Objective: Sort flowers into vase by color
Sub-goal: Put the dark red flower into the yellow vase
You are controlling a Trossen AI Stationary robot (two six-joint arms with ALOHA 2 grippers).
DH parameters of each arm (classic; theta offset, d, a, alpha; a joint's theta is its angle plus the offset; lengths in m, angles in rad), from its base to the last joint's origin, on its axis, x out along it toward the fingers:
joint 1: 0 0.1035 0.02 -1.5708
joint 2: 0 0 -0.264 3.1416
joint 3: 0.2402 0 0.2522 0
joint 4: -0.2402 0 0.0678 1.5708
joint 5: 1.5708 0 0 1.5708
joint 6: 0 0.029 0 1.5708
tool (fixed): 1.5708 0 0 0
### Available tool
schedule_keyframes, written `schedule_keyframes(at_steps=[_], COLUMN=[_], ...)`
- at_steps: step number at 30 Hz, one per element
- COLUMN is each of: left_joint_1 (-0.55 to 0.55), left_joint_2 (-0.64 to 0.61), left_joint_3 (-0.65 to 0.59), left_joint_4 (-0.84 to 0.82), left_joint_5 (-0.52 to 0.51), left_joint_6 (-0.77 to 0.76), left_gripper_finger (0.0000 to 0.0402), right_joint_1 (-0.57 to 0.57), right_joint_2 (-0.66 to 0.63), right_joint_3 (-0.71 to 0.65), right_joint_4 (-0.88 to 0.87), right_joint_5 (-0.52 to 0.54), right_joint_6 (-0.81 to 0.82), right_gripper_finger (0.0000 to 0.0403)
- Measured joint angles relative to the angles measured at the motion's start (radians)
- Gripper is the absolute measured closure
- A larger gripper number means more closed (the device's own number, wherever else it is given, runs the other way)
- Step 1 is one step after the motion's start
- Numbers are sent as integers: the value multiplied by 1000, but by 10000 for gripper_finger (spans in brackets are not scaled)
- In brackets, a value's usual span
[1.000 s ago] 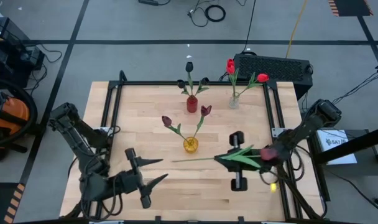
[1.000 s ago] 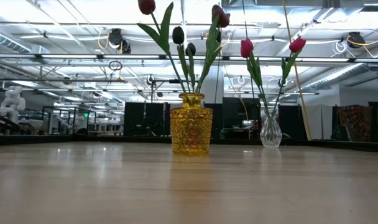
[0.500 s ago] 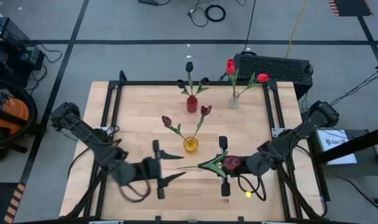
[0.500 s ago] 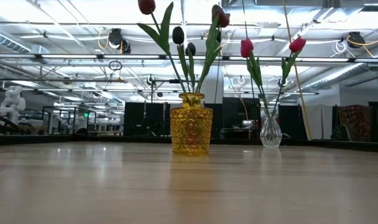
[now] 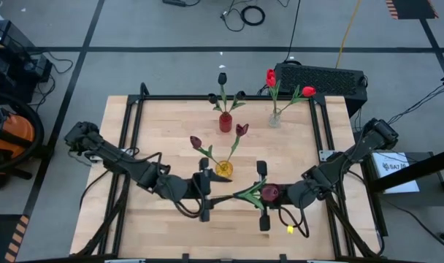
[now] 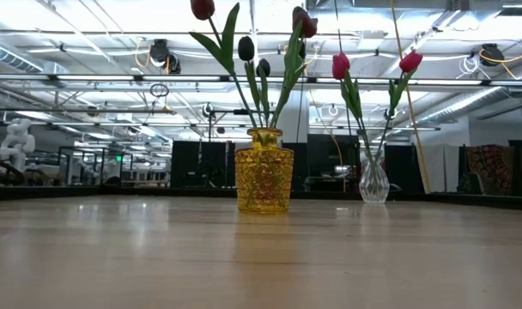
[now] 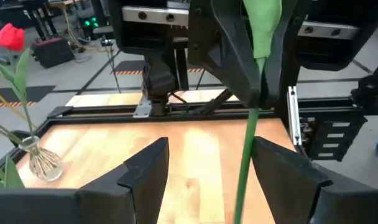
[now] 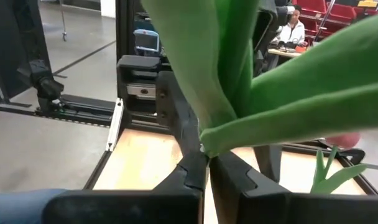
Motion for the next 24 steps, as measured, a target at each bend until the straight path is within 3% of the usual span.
schedule_keyframes(at_steps=[8,14,24], left_joint_1=[30,64,63], left_joint_2=[33,42,42], left_joint_3=[0,0,0], left_joint_4=[40,59,72], left_joint_5=[78,149,156], left_joint_6=[4,7,35], left_gripper_finger=[194,254,372], right_joint_1=[-9,-14,-14], right_joint_2=[0,0,0], right_joint_3=[0,0,0], right_joint_4=[-8,-22,-31], right_joint_5=[-3,-2,9], right_joint_6=[2,1,-16], right_gripper_finger=[397,397,391])
